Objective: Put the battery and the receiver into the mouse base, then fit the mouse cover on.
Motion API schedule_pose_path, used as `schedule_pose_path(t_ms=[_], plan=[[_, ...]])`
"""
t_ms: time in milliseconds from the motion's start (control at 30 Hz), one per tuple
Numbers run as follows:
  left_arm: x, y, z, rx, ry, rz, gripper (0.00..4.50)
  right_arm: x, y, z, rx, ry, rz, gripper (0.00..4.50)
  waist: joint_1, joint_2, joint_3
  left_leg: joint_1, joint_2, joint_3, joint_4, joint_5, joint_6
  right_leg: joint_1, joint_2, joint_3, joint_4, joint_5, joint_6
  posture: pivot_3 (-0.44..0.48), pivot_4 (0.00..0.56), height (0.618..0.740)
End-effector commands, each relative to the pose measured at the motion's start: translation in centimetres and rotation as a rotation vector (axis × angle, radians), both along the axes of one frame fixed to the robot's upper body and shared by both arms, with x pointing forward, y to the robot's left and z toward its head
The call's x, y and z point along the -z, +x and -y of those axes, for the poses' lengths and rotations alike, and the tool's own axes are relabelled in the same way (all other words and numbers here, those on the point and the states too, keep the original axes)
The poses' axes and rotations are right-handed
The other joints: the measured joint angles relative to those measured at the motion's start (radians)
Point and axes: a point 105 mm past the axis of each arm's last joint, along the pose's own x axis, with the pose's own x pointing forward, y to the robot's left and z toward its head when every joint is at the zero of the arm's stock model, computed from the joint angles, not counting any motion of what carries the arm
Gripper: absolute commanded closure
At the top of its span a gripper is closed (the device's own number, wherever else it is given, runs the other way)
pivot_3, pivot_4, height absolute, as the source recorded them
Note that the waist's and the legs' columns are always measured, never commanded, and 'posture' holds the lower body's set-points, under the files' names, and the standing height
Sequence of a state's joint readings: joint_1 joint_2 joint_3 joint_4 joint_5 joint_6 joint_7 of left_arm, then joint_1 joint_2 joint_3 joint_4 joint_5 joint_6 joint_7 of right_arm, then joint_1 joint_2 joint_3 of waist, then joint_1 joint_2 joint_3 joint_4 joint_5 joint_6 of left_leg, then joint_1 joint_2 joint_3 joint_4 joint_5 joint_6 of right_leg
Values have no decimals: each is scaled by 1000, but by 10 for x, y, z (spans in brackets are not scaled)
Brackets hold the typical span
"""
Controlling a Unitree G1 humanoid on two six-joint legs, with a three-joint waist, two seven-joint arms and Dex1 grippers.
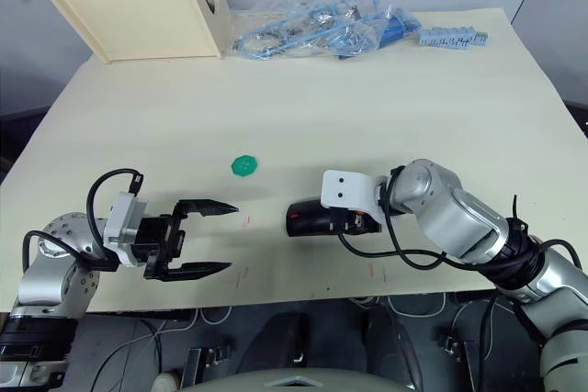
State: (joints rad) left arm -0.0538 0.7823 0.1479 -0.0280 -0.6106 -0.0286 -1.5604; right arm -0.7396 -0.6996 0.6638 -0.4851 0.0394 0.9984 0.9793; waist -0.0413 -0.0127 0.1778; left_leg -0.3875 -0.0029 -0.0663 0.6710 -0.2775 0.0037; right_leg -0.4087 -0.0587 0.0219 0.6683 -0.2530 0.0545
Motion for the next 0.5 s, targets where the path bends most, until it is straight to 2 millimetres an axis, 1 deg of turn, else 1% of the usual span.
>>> schedule_pose_path(t_ms=[33,500], plan=[[-4,-4,-3,28,14,19,0,-3,-4,-4,-24,-11,6,1882,0,0,0,0,0,0,0,0,0,0,0,0,0,0,0,0,150,740],[-4,-3,0,28,13,23,0,-3,-4,-4,-30,-14,-2,1882,0,0,0,0,0,0,0,0,0,0,0,0,0,0,0,0,150,740]])
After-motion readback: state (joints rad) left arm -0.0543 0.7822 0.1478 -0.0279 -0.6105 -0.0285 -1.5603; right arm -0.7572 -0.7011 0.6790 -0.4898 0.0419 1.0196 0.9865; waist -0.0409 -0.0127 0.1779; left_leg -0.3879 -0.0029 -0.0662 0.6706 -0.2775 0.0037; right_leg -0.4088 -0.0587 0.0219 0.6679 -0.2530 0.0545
